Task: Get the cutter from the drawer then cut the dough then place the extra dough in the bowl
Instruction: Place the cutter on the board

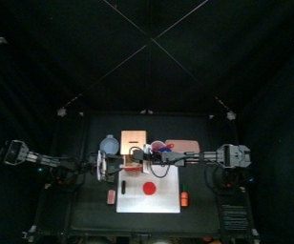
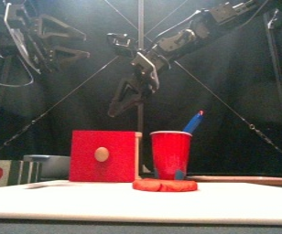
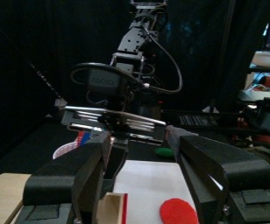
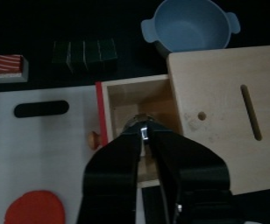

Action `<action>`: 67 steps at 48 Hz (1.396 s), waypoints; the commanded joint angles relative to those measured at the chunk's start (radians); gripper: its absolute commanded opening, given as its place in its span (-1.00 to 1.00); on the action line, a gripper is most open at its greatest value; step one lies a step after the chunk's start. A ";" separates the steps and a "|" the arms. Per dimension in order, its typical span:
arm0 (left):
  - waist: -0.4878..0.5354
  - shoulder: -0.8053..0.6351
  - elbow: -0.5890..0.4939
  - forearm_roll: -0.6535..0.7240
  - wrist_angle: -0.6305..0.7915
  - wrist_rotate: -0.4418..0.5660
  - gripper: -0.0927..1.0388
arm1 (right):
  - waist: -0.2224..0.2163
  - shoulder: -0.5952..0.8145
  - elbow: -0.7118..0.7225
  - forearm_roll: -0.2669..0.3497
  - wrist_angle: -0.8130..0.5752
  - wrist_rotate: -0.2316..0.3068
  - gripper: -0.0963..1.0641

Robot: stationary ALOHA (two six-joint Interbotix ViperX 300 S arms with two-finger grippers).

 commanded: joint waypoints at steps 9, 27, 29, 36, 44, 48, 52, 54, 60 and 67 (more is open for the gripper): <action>0.040 -0.060 0.032 0.003 -0.026 0.011 0.74 | -0.005 0.002 -0.020 0.014 -0.005 0.003 0.49; 0.043 -0.107 0.058 0.003 -0.029 0.011 0.74 | -0.017 0.049 -0.034 0.015 -0.003 -0.006 0.50; 0.043 -0.107 0.060 0.003 -0.029 0.011 0.74 | -0.017 0.054 -0.035 0.011 -0.005 -0.006 0.50; 0.044 -0.106 0.060 0.003 -0.029 0.011 0.74 | -0.025 0.069 -0.044 0.009 -0.003 -0.006 0.50; 0.044 -0.106 0.060 0.002 -0.029 0.008 0.74 | -0.037 0.083 -0.052 0.008 -0.005 -0.006 0.50; 0.044 -0.107 0.064 0.002 -0.029 0.006 0.74 | -0.040 0.089 -0.055 0.006 -0.003 -0.006 0.50; 0.044 -0.106 0.066 -0.005 -0.029 0.006 0.74 | -0.040 0.098 -0.055 0.008 -0.003 -0.006 0.50; 0.044 -0.107 0.067 -0.009 -0.029 0.006 0.74 | -0.038 0.101 -0.054 0.012 -0.002 -0.006 0.50; 0.051 -0.107 0.072 -0.020 -0.029 0.006 0.74 | -0.034 0.112 -0.055 0.012 0.000 -0.006 0.50; 0.055 -0.107 0.072 -0.028 -0.029 0.005 0.74 | -0.038 0.123 -0.057 0.014 0.002 -0.003 0.49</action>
